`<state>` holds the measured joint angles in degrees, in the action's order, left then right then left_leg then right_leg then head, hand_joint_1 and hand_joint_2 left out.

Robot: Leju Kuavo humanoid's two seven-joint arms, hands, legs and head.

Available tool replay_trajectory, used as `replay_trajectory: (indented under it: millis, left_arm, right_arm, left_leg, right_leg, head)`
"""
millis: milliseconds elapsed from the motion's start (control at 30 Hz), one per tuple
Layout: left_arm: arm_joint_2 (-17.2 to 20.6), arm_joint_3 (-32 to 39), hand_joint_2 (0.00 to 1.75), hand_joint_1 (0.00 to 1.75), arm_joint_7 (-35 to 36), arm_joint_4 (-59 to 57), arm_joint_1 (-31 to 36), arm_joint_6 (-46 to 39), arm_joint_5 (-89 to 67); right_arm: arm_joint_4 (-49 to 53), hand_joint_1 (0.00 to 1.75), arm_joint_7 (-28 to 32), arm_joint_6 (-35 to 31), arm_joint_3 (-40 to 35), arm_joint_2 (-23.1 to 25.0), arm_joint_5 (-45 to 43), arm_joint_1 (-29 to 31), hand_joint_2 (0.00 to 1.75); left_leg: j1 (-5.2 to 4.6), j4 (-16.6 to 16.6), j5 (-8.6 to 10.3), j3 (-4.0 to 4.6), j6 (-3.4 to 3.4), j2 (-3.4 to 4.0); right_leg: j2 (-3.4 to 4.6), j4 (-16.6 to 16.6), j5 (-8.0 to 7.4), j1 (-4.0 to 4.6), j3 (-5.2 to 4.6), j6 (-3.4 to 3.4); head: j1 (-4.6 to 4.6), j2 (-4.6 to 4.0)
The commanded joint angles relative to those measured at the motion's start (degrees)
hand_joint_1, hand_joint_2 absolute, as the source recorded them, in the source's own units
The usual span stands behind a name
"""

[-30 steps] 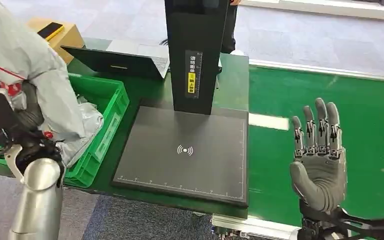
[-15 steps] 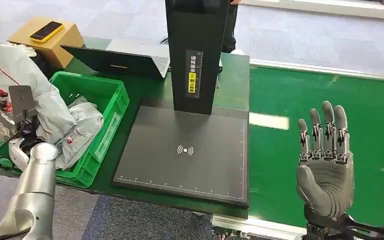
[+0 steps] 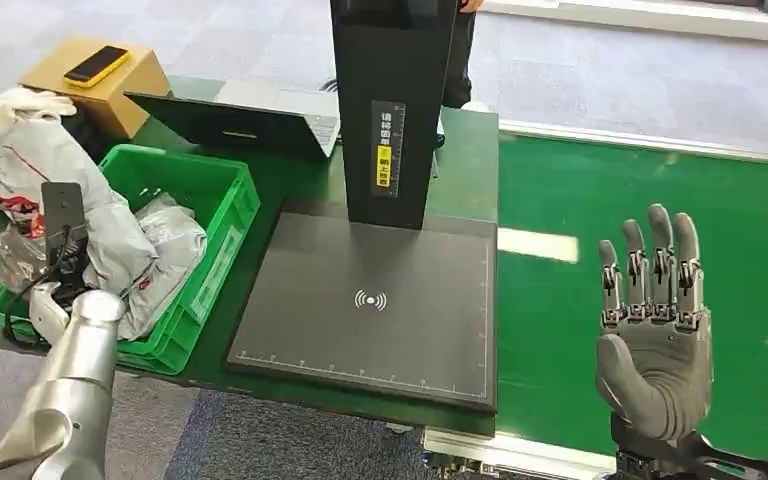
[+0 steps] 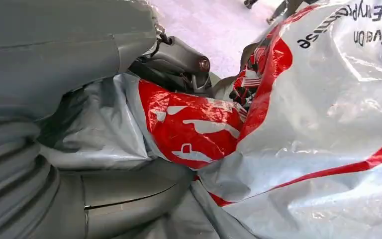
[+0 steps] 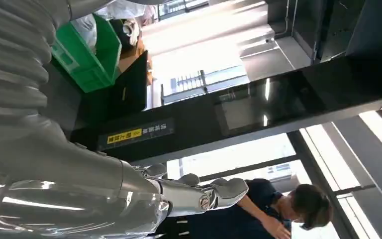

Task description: Moved the parcel from conveyor to table for the left to box.

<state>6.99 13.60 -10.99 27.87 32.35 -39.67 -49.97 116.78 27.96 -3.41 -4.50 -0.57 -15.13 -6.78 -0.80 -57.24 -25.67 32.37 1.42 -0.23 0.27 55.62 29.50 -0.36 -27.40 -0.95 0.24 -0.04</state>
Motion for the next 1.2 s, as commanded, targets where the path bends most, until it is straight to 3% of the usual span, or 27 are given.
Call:
replay_trajectory:
  millis: [33, 133, 167, 200, 267, 367, 467, 533, 767, 933, 1200]
  left_arm:
    - [-2.55, -4.54, 1.75, 1.75, -1.23, -6.08, 1.24, 2.1, -3.99]
    - [-5.66, -8.43, 1.75, 1.75, -2.96, -2.66, 1.13, 4.41, -5.5]
    - [-6.56, -10.43, 1.75, 1.29, -2.24, -1.03, 0.97, 5.99, -6.31]
    - [-7.06, -12.26, 1.75, 0.0, -1.82, 0.86, 0.74, 7.1, -6.72]
    - [-8.37, -14.44, 1.75, 0.0, -4.3, 7.93, -0.77, 5.47, -2.76]
    - [-9.23, -18.15, 1.75, 0.0, -9.65, 23.97, -4.88, 4.96, 8.39]
    - [-8.07, -25.64, 1.75, 0.0, -9.22, 45.81, -11.31, 7.07, 15.06]
    - [-7.17, -28.94, 1.75, 0.0, -6.74, 53.54, -13.82, 7.42, 14.43]
    - [-5.3, -34.85, 1.75, 0.0, -8.66, 69.14, -21.5, 6.45, 12.99]
    - [-3.94, -34.48, 1.75, 0.0, -10.12, 77.28, -24.35, 2.97, 14.35]
    - [-3.98, -34.09, 1.75, 0.0, -12.36, 79.45, -25.34, 2.2, 17.31]
  right_arm:
    - [-0.31, 0.0, 0.15, -0.43, 1.14, -1.05, -0.26, -0.94, 1.75]
    - [-0.4, 0.0, 0.01, 0.54, 1.76, -0.56, -0.27, -1.02, 1.75]
    - [-0.75, 0.0, -0.07, 1.13, 1.98, -0.59, -0.16, -0.97, 1.75]
    - [-1.18, 0.0, -0.05, 1.67, 2.18, -0.59, -0.11, -0.78, 1.75]
    - [-2.07, 0.0, -0.06, 2.63, 2.92, -0.55, -0.22, -0.1, 1.75]
    - [-2.2, 0.0, -0.24, 3.28, 3.79, -0.31, -0.28, 0.63, 1.75]
    - [-1.77, 0.0, -0.3, 3.44, 4.26, -0.68, -0.22, 0.01, 1.75]
    - [-1.85, 0.0, -0.26, 3.46, 4.79, -0.72, -0.26, -0.19, 1.75]
    - [-0.74, 0.0, 0.23, 4.62, 6.3, 0.62, -0.09, -1.99, 1.75]
    - [0.07, 0.0, 0.14, 5.11, 6.77, 0.56, 0.09, -3.34, 1.75]
    - [-0.08, 0.0, 0.18, 5.39, 6.37, 0.91, 0.08, -2.81, 1.75]
  left_leg:
    - [-0.02, 0.09, 0.04, -0.1, -0.09, -0.08]
    - [-0.01, 0.06, 0.06, -0.09, -0.08, -0.2]
    - [-0.01, 0.11, 0.11, -0.06, -0.13, -0.27]
    - [-0.01, 0.05, 0.07, -0.07, -0.07, -0.26]
    - [-0.01, 0.07, 0.14, 0.0, -0.09, -0.53]
    - [0.03, -0.03, 0.07, 0.09, -0.06, -0.33]
    - [0.03, -0.05, 0.04, 0.21, -0.1, -0.32]
    - [0.05, -0.11, 0.0, 0.23, -0.05, -0.21]
    - [0.02, -0.04, -0.08, 0.23, -0.07, -0.08]
    - [0.0, 0.04, -0.1, 0.15, -0.18, -0.04]
    - [0.03, 0.07, -0.06, 0.12, -0.15, -0.12]
  right_leg:
    - [-0.1, -0.07, 0.0, -0.03, 0.1, 0.01]
    - [-0.22, -0.05, 0.01, -0.03, 0.1, 0.0]
    - [-0.3, -0.1, -0.02, -0.03, 0.09, 0.0]
    - [-0.28, -0.06, 0.02, -0.03, 0.11, -0.01]
    - [-0.62, -0.1, 0.0, -0.04, 0.14, -0.03]
    - [-0.42, -0.04, -0.01, 0.01, 0.06, -0.03]
    - [-0.4, -0.05, 0.0, 0.0, -0.01, -0.03]
    - [-0.27, -0.03, 0.0, 0.03, -0.04, -0.02]
    - [-0.14, -0.12, 0.01, 0.02, -0.11, 0.01]
    - [-0.11, -0.14, 0.05, 0.01, -0.1, 0.02]
    - [-0.19, -0.15, 0.04, 0.03, -0.07, 0.02]
  head:
    - [0.02, 0.0]
    - [0.02, 0.0]
    - [0.02, 0.0]
    - [0.0, 0.0]
    - [0.02, 0.0]
    - [0.02, 0.0]
    - [0.04, 0.02]
    - [0.04, 0.02]
    - [0.0, 0.0]
    - [0.02, 0.0]
    - [0.02, 0.0]
